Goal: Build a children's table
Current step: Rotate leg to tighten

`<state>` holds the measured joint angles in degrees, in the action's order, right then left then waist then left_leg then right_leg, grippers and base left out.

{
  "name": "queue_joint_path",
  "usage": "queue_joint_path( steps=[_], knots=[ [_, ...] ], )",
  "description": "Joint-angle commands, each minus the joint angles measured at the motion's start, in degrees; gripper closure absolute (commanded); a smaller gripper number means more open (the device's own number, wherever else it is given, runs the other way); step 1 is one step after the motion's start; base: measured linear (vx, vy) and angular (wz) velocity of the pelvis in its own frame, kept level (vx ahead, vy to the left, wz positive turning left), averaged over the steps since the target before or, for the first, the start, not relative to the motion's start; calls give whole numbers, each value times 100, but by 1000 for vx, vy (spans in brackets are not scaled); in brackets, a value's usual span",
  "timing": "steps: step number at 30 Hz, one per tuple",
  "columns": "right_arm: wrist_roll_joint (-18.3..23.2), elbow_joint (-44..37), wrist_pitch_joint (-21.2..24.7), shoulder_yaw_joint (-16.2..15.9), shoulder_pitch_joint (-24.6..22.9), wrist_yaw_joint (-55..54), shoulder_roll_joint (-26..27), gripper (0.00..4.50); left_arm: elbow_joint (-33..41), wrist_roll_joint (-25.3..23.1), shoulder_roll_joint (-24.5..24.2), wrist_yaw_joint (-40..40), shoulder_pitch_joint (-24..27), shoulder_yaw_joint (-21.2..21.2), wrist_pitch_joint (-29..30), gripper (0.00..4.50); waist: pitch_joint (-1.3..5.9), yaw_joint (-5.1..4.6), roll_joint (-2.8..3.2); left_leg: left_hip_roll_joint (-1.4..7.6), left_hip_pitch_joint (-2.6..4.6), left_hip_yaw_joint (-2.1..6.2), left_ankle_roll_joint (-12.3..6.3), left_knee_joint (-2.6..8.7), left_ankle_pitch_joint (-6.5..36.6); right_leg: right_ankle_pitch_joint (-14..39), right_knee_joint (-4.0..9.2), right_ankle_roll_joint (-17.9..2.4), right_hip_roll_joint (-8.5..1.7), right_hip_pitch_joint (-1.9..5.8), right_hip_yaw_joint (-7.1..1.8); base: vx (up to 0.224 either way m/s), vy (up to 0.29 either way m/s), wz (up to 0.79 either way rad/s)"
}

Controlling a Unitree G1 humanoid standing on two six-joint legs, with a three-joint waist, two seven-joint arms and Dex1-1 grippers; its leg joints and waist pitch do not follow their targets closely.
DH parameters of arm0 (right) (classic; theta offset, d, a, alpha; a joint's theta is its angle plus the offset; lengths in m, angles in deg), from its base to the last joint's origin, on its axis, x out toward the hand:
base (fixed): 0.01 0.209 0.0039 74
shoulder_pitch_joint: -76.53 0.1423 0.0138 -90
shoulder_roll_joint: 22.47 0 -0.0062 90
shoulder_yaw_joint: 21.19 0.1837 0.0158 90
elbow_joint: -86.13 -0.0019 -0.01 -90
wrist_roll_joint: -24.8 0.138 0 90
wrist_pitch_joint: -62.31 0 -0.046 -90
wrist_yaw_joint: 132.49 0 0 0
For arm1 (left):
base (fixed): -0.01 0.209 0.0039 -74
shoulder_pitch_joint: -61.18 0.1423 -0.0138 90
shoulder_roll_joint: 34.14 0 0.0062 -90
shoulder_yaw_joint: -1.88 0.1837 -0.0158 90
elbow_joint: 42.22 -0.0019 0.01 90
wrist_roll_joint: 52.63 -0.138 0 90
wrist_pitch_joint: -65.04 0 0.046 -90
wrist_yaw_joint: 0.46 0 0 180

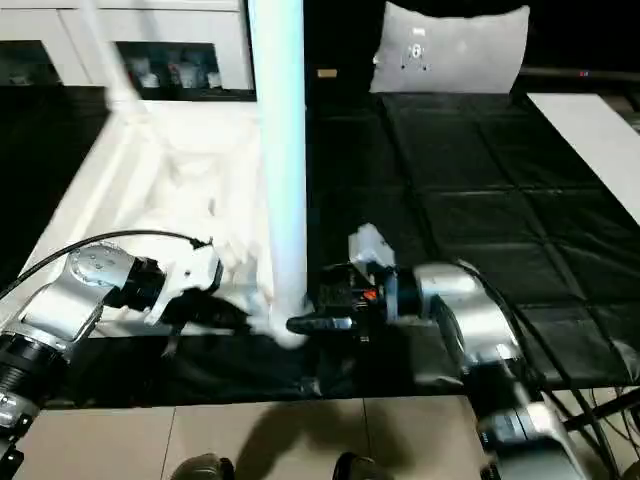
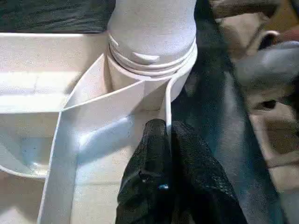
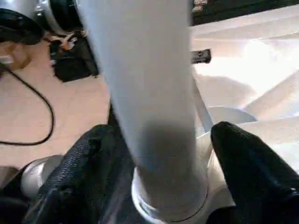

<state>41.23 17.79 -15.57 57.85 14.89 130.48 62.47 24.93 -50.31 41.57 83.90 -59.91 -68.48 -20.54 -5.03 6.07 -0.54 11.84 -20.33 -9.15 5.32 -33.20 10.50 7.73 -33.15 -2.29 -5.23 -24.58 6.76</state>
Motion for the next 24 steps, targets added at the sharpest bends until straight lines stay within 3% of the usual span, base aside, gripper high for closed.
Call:
queue_joint_path(
  steps=[1, 5, 12, 15, 22, 24],
  knots=[
    [91, 25, 99, -76, 78, 160, -64, 126, 52, 30, 49, 345, -70, 282, -150, 450, 456, -21, -27, 137, 21, -62, -437, 357, 953, 1960, 345, -939, -314, 409, -321, 0, 0, 0],
    [104, 19, 220, -165, 105, 346, -117, 154, -24, -5, 59, 372, -128, 296, -200, 450, 459, 24, -29, 138, 22, -61, -398, 356, 961, 1995, 342, -904, -317, 412, -321, 0, 0, 0],
    [95, 2, 288, -252, 80, 464, -123, 221, -199, -27, 88, 369, -203, 270, -282, 450, 427, 14, -36, 128, 44, -41, -310, 374, 1196, 2643, 430, -663, -336, 414, -301, 0, 0, 0],
    [103, -43, 356, -272, 47, 465, -114, 239, -236, -24, 99, 283, -206, 238, -225, 450, 431, 14, -27, 138, 47, -39, -313, 376, 1162, 2506, 411, -713, -326, 409, -305, 0, 0, 0],
    [218, -401, 710, -81, -267, -232, 153, 254, -137, 92, 298, -324, -150, -28, 284, 450, 409, 1, -35, 138, 37, -42, -300, 387, 1193, 2569, 422, -717, -335, 408, -310, 0, 0, 0],
    [59, -436, 602, 64, -418, -1077, 507, 255, -1, 52, 506, -897, -125, -173, 729, 450, 373, -24, -26, 109, 45, -26, -203, 391, 1414, 3071, 491, -518, -339, 389, -274, 0, 0, 0]
  ],
)
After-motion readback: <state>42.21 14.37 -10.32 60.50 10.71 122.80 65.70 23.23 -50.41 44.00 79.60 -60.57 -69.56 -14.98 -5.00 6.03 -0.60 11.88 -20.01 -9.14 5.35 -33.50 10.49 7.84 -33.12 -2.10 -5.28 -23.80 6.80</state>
